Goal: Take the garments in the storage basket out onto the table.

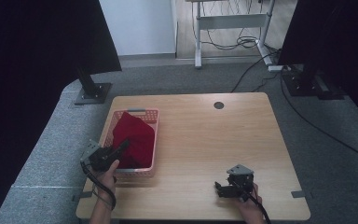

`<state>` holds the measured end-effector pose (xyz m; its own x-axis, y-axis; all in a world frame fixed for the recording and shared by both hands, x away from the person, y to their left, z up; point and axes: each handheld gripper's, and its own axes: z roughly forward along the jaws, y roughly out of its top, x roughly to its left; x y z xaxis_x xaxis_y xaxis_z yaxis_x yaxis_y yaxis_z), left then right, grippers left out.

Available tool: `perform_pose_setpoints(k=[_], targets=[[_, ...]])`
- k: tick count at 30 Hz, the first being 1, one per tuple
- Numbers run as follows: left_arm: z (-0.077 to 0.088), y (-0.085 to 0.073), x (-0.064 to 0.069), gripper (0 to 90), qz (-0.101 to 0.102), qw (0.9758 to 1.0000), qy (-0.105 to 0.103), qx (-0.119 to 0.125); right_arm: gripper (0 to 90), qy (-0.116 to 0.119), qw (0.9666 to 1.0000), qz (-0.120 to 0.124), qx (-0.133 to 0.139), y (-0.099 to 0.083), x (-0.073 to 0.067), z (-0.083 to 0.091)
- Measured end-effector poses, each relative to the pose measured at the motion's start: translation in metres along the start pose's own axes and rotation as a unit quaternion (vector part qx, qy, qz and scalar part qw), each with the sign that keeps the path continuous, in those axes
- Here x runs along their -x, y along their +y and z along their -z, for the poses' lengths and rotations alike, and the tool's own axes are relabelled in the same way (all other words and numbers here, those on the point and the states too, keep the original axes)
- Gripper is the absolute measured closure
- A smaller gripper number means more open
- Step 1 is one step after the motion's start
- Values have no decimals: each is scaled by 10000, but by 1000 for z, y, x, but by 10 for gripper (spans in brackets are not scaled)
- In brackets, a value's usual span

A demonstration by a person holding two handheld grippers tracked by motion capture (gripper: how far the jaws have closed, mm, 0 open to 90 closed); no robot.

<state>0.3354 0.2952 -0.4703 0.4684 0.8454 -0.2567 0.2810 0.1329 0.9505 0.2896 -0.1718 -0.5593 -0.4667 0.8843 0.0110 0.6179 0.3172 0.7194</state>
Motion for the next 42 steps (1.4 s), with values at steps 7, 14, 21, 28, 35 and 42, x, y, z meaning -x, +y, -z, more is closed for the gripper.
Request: perform_pose_setpoints(k=[7,14,21,28,35,42], targets=[[3,2,-2,735,88,9998,-107,145,28,2,10000,0,0,0,0,0],[9,6,-2,737,208,9990,-238,331,28,3,10000,3,1,0,0,0],[12,9,1,740,136,9987,-256,413,28,4,10000,3,0,0,0,0],[16,14,4,741,98,9989,-185,420,28,4,10000,4,1,0,0,0],[20,18,4,741,128,9983,-239,522,28,4,10000,3,0,0,0,0],[21,23,8,741,73,9979,-302,567,28,4,10000,3,0,0,0,0]])
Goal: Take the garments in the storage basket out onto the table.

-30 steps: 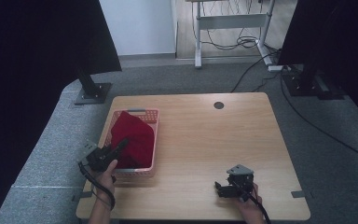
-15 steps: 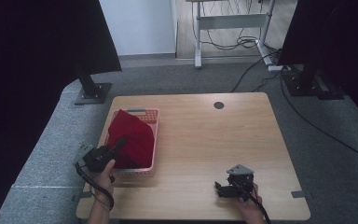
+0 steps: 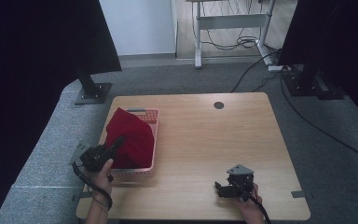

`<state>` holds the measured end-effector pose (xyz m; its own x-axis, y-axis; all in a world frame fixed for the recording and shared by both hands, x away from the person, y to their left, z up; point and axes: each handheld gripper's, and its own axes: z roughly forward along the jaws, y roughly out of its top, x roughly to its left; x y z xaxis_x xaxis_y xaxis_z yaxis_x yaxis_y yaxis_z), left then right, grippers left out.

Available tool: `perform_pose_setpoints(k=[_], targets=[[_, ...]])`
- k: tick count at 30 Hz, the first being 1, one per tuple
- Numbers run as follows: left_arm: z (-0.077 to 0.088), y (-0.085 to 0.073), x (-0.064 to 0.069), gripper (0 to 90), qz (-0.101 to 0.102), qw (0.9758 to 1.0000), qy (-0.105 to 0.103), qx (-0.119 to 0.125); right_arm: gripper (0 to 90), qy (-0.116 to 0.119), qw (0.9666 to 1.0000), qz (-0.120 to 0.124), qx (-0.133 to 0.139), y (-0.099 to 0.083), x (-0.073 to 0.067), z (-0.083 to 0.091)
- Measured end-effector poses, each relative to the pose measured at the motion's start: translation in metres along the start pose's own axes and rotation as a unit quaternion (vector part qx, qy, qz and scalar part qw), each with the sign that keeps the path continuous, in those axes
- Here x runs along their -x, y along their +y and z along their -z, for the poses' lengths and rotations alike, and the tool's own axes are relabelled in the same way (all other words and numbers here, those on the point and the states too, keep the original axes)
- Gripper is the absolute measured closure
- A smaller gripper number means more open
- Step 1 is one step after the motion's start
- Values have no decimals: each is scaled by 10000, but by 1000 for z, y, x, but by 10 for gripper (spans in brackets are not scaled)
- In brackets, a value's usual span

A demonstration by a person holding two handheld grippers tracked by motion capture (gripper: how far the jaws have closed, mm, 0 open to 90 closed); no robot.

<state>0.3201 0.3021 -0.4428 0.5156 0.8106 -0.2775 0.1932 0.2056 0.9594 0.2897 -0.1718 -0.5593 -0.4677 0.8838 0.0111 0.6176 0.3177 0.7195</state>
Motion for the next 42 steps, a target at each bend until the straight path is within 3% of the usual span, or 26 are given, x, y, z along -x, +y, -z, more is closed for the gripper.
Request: perform_pose_setpoints(k=[11,20,42], targets=[[7,9,7,741,-33,9997,-79,209,28,0,10000,-1,-1,0,0,0],[11,15,13,741,-128,9997,22,218,28,0,10000,-2,0,0,0,0],[20,25,27,740,-362,9984,28,433,28,0,10000,-1,1,0,0,0]])
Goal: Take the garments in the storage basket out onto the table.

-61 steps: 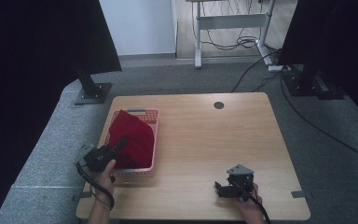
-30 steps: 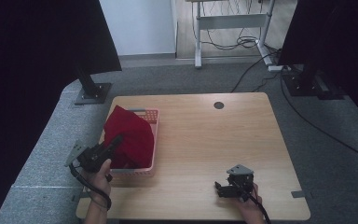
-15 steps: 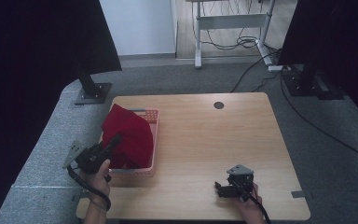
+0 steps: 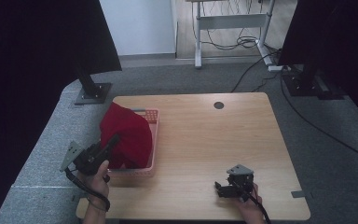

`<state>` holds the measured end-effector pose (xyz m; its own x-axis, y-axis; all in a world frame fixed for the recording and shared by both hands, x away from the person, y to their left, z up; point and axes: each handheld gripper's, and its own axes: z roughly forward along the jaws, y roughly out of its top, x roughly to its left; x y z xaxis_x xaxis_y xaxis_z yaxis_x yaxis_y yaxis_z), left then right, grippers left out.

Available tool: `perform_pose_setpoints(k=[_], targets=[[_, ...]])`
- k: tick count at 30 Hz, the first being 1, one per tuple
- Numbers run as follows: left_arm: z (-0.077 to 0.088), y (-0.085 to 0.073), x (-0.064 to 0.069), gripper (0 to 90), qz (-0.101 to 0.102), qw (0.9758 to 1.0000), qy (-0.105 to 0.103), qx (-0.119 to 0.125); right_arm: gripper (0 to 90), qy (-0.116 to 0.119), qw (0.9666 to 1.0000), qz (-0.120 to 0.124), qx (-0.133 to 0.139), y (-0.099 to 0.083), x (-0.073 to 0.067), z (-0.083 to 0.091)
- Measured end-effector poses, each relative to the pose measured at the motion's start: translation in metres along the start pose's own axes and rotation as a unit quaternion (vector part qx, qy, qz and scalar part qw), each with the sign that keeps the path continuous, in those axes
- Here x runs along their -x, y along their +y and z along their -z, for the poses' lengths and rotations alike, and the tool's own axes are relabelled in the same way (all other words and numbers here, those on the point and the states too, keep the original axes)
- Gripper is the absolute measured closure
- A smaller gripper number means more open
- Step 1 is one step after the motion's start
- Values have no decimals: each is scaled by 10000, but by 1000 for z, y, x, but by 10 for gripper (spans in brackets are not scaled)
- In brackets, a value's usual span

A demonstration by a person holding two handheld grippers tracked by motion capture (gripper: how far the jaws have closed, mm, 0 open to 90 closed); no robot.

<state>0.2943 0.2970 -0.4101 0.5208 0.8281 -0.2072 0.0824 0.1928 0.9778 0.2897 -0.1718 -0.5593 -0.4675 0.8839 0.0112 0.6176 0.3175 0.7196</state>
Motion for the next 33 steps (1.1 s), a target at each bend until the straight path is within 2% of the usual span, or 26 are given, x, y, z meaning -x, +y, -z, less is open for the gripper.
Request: perform_pose_setpoints(k=[13,21,27,33], targets=[[5,5,4,740,-15,9999,-34,136,28,1,10000,0,-2,0,0,0],[9,9,8,740,-109,9997,-4,215,28,5,10000,-1,-3,0,0,0],[11,13,11,740,-100,9995,-88,274,28,4,10000,3,0,0,0,0],[12,14,16,739,-174,9993,-71,311,28,3,10000,6,1,0,0,0]])
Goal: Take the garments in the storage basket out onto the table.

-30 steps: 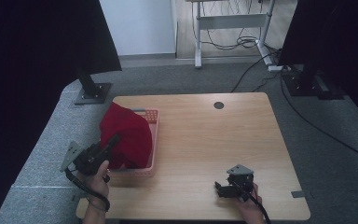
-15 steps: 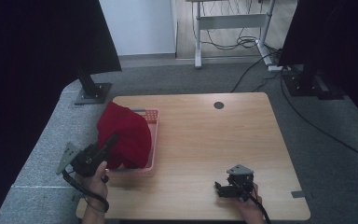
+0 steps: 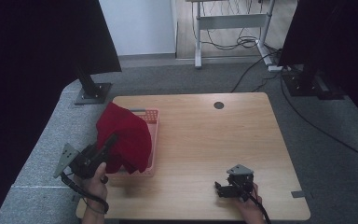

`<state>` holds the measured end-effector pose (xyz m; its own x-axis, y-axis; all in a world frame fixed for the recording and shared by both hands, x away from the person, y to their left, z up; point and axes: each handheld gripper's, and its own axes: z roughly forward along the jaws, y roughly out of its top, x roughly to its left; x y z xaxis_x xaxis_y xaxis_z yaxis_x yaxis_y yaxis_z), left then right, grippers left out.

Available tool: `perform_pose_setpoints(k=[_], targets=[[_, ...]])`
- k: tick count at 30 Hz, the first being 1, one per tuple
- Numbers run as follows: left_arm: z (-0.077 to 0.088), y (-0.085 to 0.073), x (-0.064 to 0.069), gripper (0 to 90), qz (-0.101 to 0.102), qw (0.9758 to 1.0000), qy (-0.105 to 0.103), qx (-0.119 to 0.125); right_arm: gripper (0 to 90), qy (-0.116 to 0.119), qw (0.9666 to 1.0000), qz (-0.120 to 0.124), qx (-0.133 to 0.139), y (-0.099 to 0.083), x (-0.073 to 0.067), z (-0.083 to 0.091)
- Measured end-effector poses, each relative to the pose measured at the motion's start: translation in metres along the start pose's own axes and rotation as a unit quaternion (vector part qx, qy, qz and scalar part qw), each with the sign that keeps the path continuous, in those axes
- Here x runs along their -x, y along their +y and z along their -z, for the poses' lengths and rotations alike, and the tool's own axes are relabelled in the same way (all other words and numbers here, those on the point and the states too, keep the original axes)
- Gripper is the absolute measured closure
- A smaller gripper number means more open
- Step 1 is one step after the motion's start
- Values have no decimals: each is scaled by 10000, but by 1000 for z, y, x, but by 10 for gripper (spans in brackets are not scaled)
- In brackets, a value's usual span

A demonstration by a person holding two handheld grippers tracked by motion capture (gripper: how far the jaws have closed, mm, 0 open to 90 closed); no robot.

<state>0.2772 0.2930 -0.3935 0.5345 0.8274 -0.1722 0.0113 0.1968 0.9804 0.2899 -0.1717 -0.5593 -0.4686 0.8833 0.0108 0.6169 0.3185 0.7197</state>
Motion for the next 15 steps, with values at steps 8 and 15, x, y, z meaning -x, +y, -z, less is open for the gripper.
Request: perform_pose_setpoints(k=[8,15], targets=[[0,0,1,740,-10,10000,3,13,28,7,10000,6,0,0,0,0],[-3,3,7,740,-35,10000,-13,47,28,10,10000,9,0,0,0,0]])
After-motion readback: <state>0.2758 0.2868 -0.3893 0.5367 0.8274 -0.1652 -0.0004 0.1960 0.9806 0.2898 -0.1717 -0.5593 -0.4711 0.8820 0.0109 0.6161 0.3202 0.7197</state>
